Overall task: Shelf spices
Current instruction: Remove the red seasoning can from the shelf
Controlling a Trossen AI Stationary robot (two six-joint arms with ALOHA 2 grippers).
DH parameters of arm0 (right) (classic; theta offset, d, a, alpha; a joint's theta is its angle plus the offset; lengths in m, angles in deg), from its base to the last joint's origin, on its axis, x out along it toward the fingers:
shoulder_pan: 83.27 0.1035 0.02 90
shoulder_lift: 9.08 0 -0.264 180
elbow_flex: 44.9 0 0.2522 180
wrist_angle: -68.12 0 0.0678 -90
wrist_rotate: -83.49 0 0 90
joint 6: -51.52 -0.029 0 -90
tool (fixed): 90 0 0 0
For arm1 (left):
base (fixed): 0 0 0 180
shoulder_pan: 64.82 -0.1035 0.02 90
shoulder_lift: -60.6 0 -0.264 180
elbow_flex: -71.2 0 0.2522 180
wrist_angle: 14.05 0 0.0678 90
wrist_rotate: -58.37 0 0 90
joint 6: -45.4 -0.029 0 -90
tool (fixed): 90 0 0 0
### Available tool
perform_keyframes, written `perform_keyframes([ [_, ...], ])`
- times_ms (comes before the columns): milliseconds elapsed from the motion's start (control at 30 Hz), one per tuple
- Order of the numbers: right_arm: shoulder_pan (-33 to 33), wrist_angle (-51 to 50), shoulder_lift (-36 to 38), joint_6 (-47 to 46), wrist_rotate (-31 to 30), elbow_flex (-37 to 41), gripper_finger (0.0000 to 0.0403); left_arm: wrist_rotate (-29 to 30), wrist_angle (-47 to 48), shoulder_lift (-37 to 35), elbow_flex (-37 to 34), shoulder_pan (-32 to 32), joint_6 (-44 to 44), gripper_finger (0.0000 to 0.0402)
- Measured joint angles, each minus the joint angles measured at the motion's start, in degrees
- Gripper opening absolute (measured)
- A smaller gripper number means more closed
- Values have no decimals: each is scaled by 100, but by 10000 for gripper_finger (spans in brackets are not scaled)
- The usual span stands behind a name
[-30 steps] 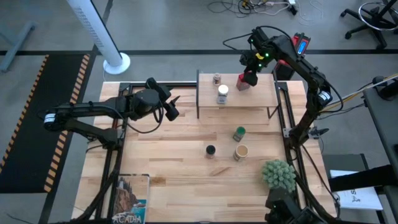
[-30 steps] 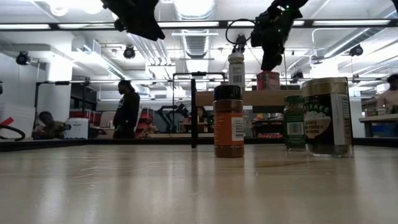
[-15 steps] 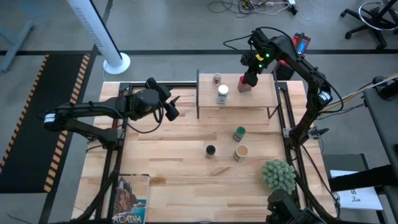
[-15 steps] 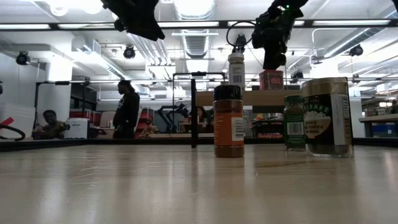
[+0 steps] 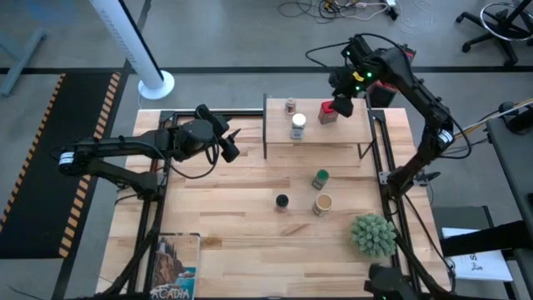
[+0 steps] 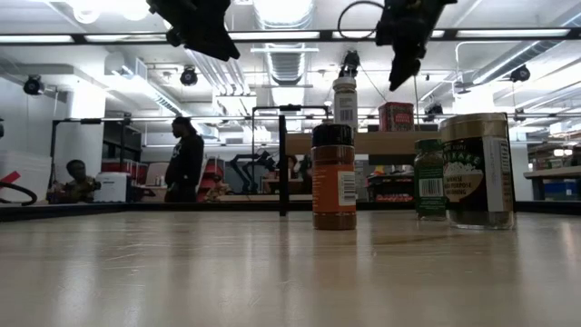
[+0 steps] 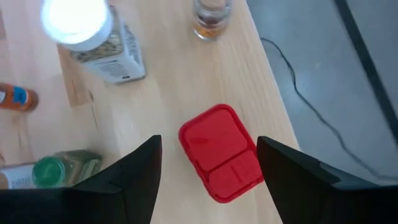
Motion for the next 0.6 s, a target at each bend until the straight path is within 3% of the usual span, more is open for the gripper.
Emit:
perform_keyframes([
  [200,199,-2,72,825,-55,0,230,0,-2,0,0,-1,33,204],
  [333,379,-1,25,1403,-745,0,230,0,0,-1,0,0,42,204],
  [433,417,-2,-43,1527,-1137,0,236,0,0,-2,0,-1,35,204],
  [600,425,-49,-167,1520,-1209,0,240,0,2,0,0,-1,30,204],
])
